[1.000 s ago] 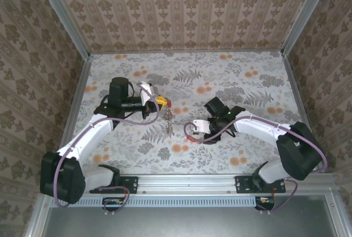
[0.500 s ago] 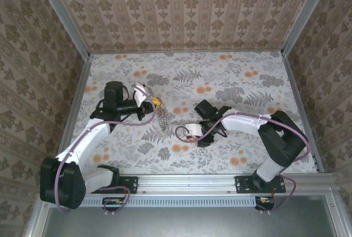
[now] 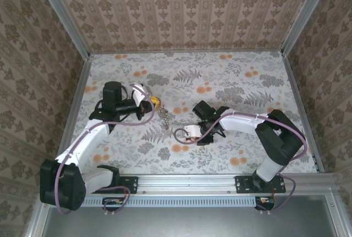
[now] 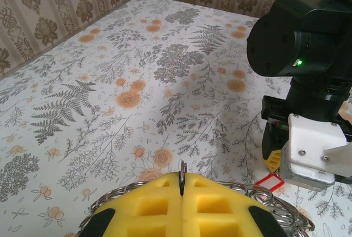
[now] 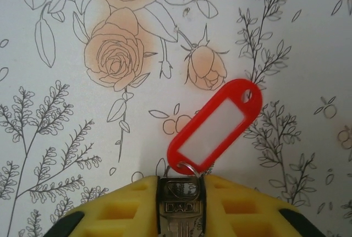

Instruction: Put the keys on the keyring

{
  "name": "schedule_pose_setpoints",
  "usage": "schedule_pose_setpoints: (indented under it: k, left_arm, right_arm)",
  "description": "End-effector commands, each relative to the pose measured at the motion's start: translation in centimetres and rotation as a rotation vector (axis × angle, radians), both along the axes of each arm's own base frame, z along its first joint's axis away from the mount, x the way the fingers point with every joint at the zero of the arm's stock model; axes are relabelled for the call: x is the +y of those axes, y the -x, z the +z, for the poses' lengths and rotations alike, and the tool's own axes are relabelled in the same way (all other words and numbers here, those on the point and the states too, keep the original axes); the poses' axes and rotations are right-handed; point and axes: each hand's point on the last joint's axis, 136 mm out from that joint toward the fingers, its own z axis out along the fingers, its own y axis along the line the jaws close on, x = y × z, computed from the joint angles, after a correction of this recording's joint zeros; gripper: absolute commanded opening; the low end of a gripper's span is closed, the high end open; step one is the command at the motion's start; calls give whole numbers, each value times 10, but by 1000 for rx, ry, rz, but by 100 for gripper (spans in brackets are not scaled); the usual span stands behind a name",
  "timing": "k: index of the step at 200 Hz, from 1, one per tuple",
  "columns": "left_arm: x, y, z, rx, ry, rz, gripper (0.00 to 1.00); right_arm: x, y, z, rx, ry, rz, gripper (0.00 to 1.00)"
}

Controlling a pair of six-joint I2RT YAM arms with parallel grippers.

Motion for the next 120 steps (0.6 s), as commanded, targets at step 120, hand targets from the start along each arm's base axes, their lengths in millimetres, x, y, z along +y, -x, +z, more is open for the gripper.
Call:
schedule_pose_setpoints:
  k: [120]
  left_arm:
    - [4, -3, 13, -34, 31, 21, 0]
  right_arm:
    - [-8, -3, 15, -35, 2, -6, 28]
